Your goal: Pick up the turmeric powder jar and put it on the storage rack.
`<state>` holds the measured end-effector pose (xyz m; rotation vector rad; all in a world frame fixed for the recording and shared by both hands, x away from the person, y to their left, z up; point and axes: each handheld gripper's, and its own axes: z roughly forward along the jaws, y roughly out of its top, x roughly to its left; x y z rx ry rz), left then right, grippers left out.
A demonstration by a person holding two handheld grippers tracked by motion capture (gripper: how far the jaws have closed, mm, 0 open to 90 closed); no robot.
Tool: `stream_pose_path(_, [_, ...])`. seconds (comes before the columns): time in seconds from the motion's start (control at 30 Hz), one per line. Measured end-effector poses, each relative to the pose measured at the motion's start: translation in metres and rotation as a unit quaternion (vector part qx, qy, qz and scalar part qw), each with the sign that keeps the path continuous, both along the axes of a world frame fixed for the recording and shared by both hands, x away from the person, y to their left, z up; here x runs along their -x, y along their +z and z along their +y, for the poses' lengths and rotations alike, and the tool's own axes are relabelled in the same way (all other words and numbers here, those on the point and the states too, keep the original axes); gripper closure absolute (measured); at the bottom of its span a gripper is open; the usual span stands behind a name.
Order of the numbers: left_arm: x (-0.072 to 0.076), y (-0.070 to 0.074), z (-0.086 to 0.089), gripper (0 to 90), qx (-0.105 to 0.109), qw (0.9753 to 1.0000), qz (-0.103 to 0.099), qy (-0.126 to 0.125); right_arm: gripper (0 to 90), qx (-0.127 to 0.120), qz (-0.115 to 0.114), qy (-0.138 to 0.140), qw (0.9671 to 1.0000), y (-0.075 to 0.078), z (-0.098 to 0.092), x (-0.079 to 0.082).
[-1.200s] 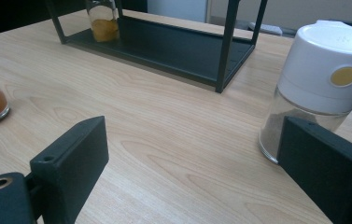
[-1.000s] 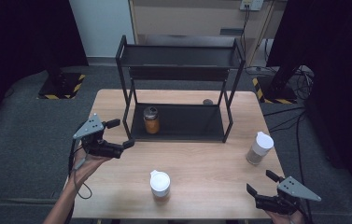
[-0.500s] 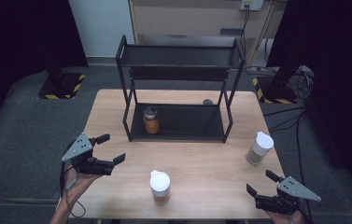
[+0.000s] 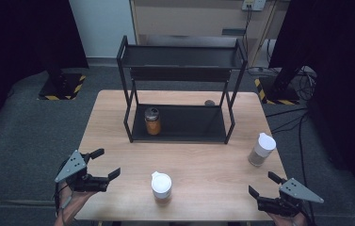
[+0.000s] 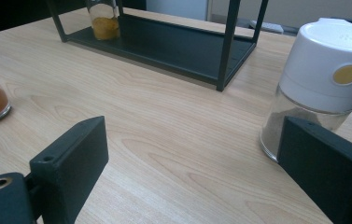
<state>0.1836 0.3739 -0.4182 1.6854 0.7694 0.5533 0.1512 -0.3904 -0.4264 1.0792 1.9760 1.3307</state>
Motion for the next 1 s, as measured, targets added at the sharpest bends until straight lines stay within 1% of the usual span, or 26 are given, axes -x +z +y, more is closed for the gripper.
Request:
stream_pose_path(0.03, [0.002, -0.003, 0.0, 4.4, -0.001, 1.0, -0.001, 0.004, 8.9, 0.0, 0.001, 0.0, 1.0, 0.0, 0.0, 0.0])
stream_pose_path(0.1, [0.006, -0.009, 0.002, 4.5, 0.008, 0.9999, 0.002, 0.009, 8.9, 0.0, 0.0, 0.001, 1.0, 0.0, 0.0, 0.0])
stream_pose_path(0.17, [0.009, -0.013, 0.004, 4.5, 0.009, 0.9999, 0.004, 0.013, 8.9, 0.0, 0.0, 0.001, 1.0, 0.0, 0.0, 0.0])
stream_pose_path(0.37, [0.013, -0.023, 0.005, 4.5, 0.014, 0.9997, 0.007, 0.017, 8.8, 0.001, 0.0, 0.001, 1.0, 0.0, 0.0, 0.0])
stream_pose_path(0.47, [0.014, -0.028, 0.004, 4.6, 0.012, 0.9997, 0.01, 0.02, 8.8, 0.001, 0.0, 0.001, 1.0, 0.0, 0.0, 0.0])
stream_pose_path(0.6, [0.014, -0.033, 0.005, 4.5, 0.013, 0.9997, 0.011, 0.018, 8.8, 0.0, 0.0, 0.001, 1.0, 0.0, 0.0, 0.0])
stream_pose_path(0.67, [0.014, -0.036, 0.006, 4.5, 0.018, 0.9996, 0.012, 0.017, 8.9, 0.001, 0.0, 0.002, 1.0, 0.0, 0.0, 0.0])
stream_pose_path(0.73, [0.014, -0.038, 0.007, 4.5, 0.017, 0.9996, 0.012, 0.016, 8.9, 0.0, 0.0, 0.002, 1.0, 0.0, 0.0, 0.0])
stream_pose_path(1.0, [0.011, -0.046, 0.013, 4.2, 0.022, 0.9994, 0.024, 0.006, 8.9, 0.0, -0.001, 0.004, 1.0, 0.0, 0.0, 0.0])
